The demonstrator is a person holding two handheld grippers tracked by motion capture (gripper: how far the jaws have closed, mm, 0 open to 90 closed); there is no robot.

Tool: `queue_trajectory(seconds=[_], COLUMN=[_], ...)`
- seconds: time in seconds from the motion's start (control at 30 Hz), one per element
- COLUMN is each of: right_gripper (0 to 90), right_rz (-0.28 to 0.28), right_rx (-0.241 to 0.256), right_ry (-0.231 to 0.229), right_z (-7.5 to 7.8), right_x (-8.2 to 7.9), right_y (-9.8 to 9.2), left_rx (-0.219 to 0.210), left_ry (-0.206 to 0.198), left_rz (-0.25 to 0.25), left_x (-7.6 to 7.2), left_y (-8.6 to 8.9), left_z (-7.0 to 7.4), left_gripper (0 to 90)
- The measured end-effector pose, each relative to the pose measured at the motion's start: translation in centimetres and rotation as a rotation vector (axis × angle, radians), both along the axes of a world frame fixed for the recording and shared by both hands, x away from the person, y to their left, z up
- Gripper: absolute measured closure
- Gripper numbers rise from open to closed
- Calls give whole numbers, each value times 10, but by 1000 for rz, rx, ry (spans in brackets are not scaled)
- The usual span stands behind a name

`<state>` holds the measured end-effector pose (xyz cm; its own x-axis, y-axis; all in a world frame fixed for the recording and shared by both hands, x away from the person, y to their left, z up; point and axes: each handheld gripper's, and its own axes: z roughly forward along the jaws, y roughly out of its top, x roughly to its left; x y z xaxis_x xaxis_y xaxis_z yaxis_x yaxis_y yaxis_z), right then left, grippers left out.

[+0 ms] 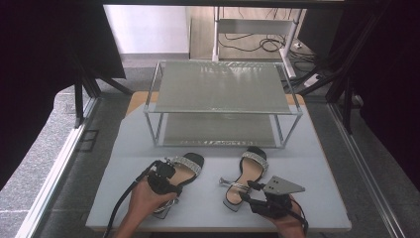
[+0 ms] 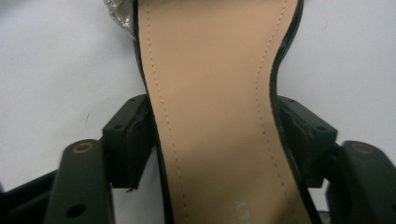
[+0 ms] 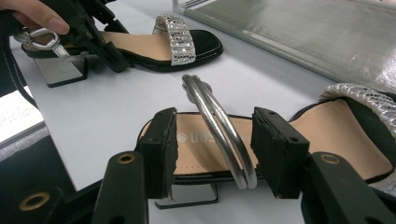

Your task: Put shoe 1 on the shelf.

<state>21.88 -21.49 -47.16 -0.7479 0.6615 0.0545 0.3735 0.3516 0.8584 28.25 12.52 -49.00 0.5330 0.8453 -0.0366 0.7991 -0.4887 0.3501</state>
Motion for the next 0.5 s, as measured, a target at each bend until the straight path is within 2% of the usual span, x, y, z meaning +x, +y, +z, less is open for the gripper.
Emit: queue_trajectory(seconds=[0.17, 0.27, 0.43, 0.5], right_gripper=[501, 502, 502, 502], right_rz=[-25, -28, -28, -32], right_rx=[4, 11, 19, 21], right_ry=[7, 5, 3, 1], right_z=[0, 1, 2, 4], right_x=[1, 1, 2, 2], right_y=[-2, -3, -4, -5], left_rx=[-14, -21, -80, -84], left_ry=[-9, 2, 12, 8], left_rz=[-3, -21, -42, -57], left_x=[0, 3, 6, 7], left_y=[2, 5, 9, 9], left_z=[0, 1, 11, 13], left_gripper=[352, 373, 419, 420])
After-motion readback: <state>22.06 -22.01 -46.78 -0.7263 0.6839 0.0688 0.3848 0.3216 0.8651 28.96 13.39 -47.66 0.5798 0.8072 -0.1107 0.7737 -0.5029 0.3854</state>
